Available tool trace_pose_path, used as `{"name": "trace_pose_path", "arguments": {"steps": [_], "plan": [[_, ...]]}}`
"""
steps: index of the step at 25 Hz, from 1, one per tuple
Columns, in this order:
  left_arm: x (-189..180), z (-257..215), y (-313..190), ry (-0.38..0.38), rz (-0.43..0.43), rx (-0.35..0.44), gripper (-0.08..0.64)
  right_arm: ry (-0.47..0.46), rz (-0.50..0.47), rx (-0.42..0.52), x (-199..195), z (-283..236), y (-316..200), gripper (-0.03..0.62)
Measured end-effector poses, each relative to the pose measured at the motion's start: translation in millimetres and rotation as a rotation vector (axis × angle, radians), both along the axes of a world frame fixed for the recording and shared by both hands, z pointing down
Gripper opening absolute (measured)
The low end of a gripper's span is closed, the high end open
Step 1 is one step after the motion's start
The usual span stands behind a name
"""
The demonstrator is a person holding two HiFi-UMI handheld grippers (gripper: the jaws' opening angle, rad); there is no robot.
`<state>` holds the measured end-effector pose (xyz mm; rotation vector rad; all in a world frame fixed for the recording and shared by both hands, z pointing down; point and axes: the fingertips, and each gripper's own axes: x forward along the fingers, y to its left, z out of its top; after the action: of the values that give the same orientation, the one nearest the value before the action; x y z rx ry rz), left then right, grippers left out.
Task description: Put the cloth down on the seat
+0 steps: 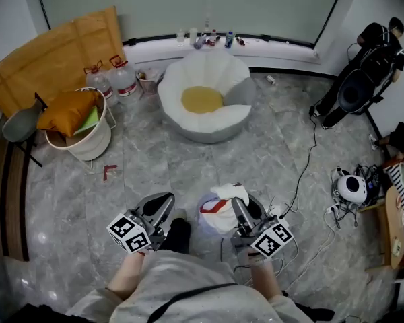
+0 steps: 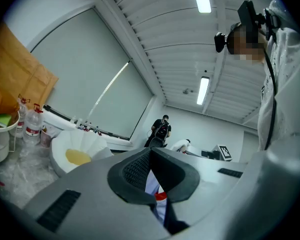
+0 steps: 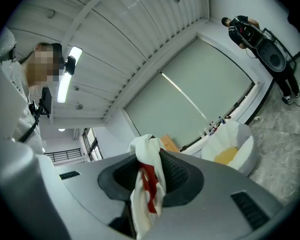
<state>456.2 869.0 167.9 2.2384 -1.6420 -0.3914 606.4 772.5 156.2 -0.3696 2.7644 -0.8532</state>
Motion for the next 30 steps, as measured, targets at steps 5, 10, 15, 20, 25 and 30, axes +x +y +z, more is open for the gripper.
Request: {"name": "trace_pose_path", "arguments": {"steps": [5,10,15,20,25,30], "plan": [[-48,6,-60,0.002,-0.017,0.000,0.013,0.006,0.015,-0.007,-37,7,-49,0.110],[-99,4,-138,-0.022,0.001,0.005,0.014,-0.010,0.036,-0.013,-82,7,-109,0.110],[-150,7,-213,-0.066,0.019,0.013,0.014,-0.024,0.055,-0.019,-135,7,-178,0.110],[-203,8,-266,-0.060,-0.013,0.007,0.014,-0.011,0.083,-0.018,-186,9,-238,0.110],[-240,10,-299,-0.071,-0.044,0.033,0.014,-0.031,0.105,-0.024,-222,3,-281,0.110],[-275,9,-316,-0.099,-0.111,0.033,0.014,-0.039,0.133,-0.036,-246,3,-319,0.110]]}}
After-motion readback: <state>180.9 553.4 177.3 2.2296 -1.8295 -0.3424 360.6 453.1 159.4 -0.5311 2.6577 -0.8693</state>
